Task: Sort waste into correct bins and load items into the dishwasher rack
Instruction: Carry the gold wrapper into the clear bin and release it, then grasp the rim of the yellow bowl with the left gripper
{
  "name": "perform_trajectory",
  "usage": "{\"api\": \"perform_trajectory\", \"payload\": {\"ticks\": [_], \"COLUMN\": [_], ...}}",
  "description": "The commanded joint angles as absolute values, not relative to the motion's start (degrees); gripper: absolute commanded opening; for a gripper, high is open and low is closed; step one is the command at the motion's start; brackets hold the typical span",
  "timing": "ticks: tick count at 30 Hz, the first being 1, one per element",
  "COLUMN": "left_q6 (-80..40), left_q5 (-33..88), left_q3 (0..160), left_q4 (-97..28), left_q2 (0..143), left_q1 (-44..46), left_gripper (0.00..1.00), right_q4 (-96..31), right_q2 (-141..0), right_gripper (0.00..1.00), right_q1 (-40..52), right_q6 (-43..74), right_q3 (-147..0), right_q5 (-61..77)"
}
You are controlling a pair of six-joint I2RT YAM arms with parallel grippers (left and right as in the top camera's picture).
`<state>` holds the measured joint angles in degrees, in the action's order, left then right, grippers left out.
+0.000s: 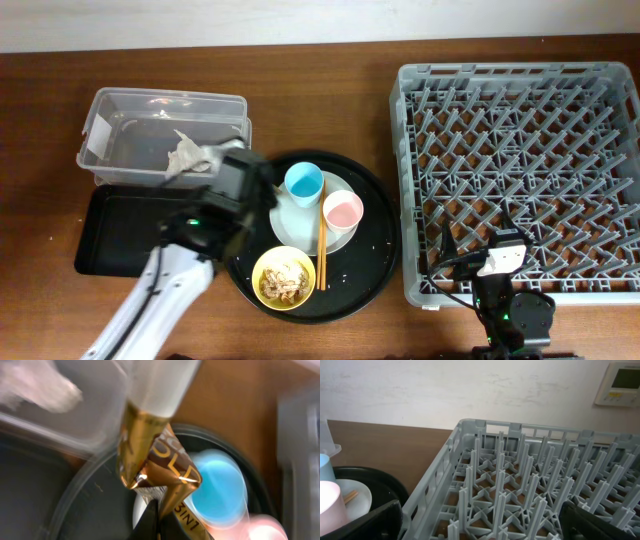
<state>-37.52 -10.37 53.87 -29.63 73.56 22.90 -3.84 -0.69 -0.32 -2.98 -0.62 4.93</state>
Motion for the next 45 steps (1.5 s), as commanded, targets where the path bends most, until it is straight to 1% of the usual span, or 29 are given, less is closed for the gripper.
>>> {"api": "perform_trajectory", "payload": {"ticks": [1,3,5,6,7,8,9,10,11,12,13,15,16,17,18,19,20,21,22,23,26,27,29,30,33,37,39,42,45], "left_q6": [-36.40,-36.40,-36.40,-36.38,-35.38,-32.49,-30.11,-28.56,-26.30,-24.34,-23.66,-23.73,-23.73,-23.75,-23.73,-23.75,-24.10,-24.82,-24.82,-26.63,-30.65,-31.66,-35.20,-35.40,-35.40,-35.40,-35.40,-38.39,-38.39], "left_q5": [-14.63,-14.61,-14.59,-14.61,-14.57,-14.13,-14.13,-13.43,-10.46,-6.24,-0.49,11.66,14.24,14.61,14.61,14.61,14.61,14.59,14.57,14.02,13.52,13.26,10.87,10.85,10.13,4.45,1.13,-7.46,-11.18], "left_q3": [54.81,54.81,54.81,54.81,54.81,54.81,54.81,54.85,55.09,55.75,56.84,59.51,59.96,59.96,59.96,59.94,59.94,59.92,59.92,59.92,58.19,57.41,55.72,55.40,55.31,55.27,55.27,55.27,55.27], "left_q4": [-24.05,-17.47,-10.70,-6.35,-3.22,0.56,2.83,3.92,4.38,3.64,0.08,-15.25,-21.87,-31.40,-38.02,-44.36,-49.56,-54.19,-56.23,-58.41,-59.42,-59.40,-59.13,-58.78,-57.04,-57.08,-57.06,-56.99,-57.41], "left_q2": [72.36,75.72,82.19,87.15,89.67,91.79,92.53,92.40,92.23,91.44,89.23,79.99,76.44,71.16,67.88,65.56,65.10,65.87,66.61,67.75,71.11,72.38,76.64,78.37,85.54,92.73,94.06,94.83,94.83], "left_q1": [12.10,5.74,2.46,1.67,1.65,1.65,1.65,1.69,1.69,1.69,1.72,4.05,5.82,9.41,12.86,17.08,21.56,26.68,29.93,34.22,44.64,47.00,51.94,53.15,55.48,55.51,55.51,55.51,55.44], "left_gripper": [0.02,0.02,0.03,0.10,0.28,0.49,0.61,0.66,0.75,0.76,0.76,0.76,0.76,0.76,0.76,0.75,0.72,0.64,0.60,0.52,0.15,0.11,0.02,0.00,0.01,0.00,0.00,0.00,0.01], "right_q4": [-4.10,-4.10,-4.10,-4.10,-4.10,-4.10,-4.10,-4.10,-4.10,-4.10,-4.10,-4.10,-4.10,-4.10,-4.10,-4.10,-4.10,-4.10,-4.10,-4.10,-4.10,-4.10,-4.10,-4.10,-4.10,-4.10,-4.10,-4.10,-4.10], "right_q2": [-0.32,-0.32,-0.32,-0.32,-0.32,-0.32,-0.32,-0.32,-0.32,-0.32,-0.32,-0.32,-0.32,-0.32,-0.32,-0.32,-0.32,-0.32,-0.32,-0.32,-0.32,-0.32,-0.32,-0.32,-0.32,-0.32,-0.32,-0.32,-0.32], "right_gripper": [0.98,0.98,0.98,0.98,0.98,0.98,0.98,0.98,0.98,0.98,0.99,0.98,0.98,0.98,0.98,0.98,0.98,0.98,0.99,0.98,0.98,0.98,0.98,0.98,0.98,0.98,0.99,0.98,0.98], "right_q1": [-0.01,-0.01,-0.01,-0.01,-0.01,-0.01,-0.01,-0.01,-0.01,-0.01,-0.01,-0.01,-0.01,-0.01,-0.01,-0.01,-0.01,-0.01,-0.01,-0.01,-0.01,-0.01,-0.01,-0.01,-0.01,-0.01,-0.01,-0.01,-0.01], "right_q6": [-2.76,-2.76,-2.76,-2.76,-2.76,-2.76,-2.76,-2.76,-2.76,-2.76,-2.76,-2.76,-2.76,-2.76,-2.76,-2.76,-2.76,-2.76,-2.76,-2.76,-2.76,-2.76,-2.76,-2.79,-2.76,-2.79,-2.76,-2.76,-2.76], "right_q3": [-0.32,-0.32,-0.32,-0.32,-0.32,-0.32,-0.32,-0.32,-0.32,-0.32,-0.32,-0.32,-0.32,-0.32,-0.32,-0.32,-0.32,-0.32,-0.32,-0.32,-0.32,-0.32,-0.32,-0.32,-0.32,-0.32,-0.32,-0.32,-0.32], "right_q5": [4.62,4.62,4.62,4.60,4.62,4.62,4.62,4.62,4.62,4.62,4.62,4.62,4.62,4.62,4.62,4.62,4.62,4.62,4.62,4.62,4.60,4.62,4.62,4.60,4.62,4.62,4.62,4.60,4.62]}}
